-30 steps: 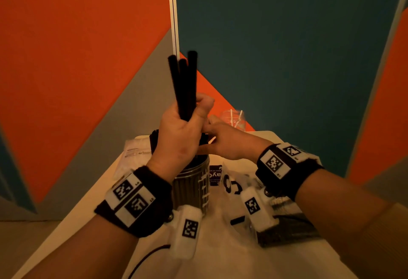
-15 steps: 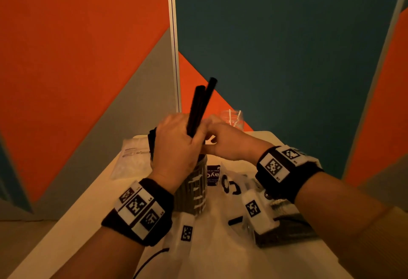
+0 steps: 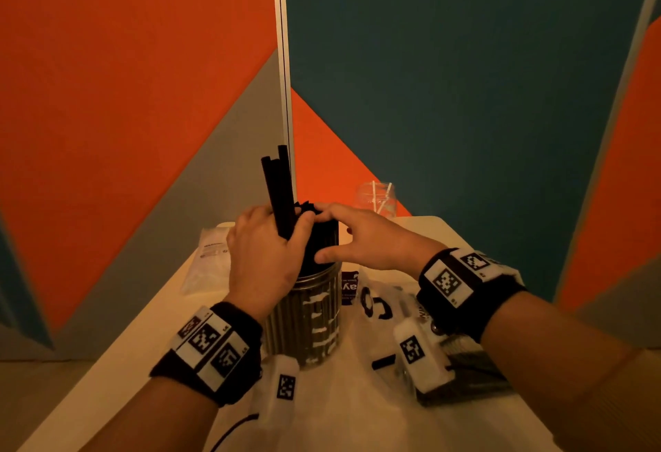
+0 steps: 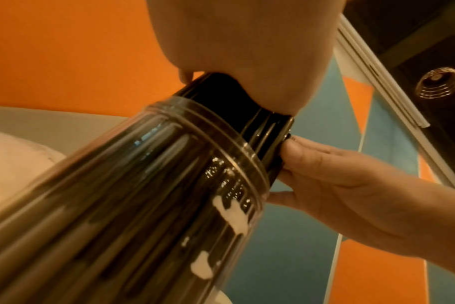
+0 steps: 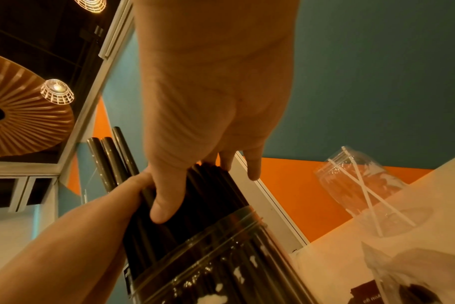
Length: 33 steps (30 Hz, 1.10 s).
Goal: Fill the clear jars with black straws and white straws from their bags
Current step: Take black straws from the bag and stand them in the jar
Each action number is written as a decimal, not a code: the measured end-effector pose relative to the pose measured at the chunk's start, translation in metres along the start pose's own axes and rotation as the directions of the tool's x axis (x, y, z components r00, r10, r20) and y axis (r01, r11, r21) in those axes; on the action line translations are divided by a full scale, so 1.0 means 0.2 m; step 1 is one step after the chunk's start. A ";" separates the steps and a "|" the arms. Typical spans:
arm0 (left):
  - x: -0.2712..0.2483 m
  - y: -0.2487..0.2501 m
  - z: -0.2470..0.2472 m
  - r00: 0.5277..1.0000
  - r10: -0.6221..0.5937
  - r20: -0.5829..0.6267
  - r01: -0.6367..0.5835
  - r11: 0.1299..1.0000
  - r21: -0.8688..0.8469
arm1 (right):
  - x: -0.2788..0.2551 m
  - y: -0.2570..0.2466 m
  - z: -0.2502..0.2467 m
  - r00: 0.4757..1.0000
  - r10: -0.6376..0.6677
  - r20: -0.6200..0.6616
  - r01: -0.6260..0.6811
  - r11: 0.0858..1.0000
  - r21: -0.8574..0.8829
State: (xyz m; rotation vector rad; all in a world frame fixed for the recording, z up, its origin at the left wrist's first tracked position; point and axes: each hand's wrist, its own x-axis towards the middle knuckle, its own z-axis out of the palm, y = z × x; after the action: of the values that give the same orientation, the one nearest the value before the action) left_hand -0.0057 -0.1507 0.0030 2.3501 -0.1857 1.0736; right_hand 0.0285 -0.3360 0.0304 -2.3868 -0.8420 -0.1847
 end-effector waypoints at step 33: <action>0.02 0.08 -0.12 0.842 0.375 0.388 -0.479 0.850 0.218 | -0.15 -0.05 -0.07 0.997 0.058 0.042 -0.054 0.993 -0.106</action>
State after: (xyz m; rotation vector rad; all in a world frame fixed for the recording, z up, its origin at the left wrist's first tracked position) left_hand -0.0230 -0.1509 0.0254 2.8538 -0.7629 0.9391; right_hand 0.0004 -0.3541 0.0377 -2.5183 -0.8026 -0.1570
